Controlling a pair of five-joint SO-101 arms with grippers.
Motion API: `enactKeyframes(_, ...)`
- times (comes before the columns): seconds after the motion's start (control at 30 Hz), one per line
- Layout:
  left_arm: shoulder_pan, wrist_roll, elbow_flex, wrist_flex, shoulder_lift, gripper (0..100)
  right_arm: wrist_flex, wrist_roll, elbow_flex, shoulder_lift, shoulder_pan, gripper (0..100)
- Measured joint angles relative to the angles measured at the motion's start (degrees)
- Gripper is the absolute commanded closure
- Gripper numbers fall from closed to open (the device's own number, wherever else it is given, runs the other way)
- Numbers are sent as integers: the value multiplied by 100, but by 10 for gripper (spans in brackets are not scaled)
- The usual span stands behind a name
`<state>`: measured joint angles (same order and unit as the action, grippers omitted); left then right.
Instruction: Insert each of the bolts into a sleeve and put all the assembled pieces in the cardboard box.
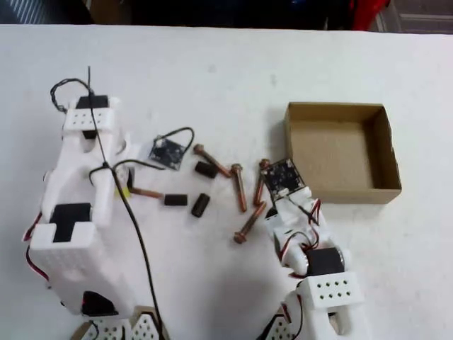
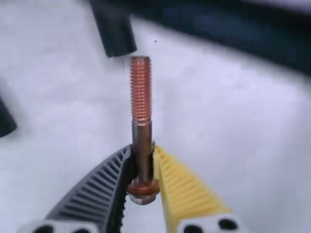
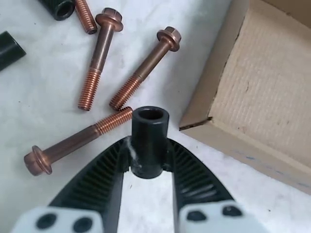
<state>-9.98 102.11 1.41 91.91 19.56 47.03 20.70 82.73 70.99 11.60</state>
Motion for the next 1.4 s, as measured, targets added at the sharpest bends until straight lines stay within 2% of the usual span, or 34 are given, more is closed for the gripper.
enactKeyframes(0.3,-9,9,35,-413,9,976,0,0,0,0,0,981)
enactKeyframes(0.63,-158,9,-343,-642,905,976,0,0,0,0,-9,981)
enactKeyframes(0.93,-273,9,-1152,-132,1565,975,0,0,0,0,-9,981)
enactKeyframes(1.13,-273,9,-1495,202,1688,859,0,0,0,0,-9,981)
enactKeyframes(1.4,-273,9,-1547,255,1688,858,0,0,0,0,0,981)
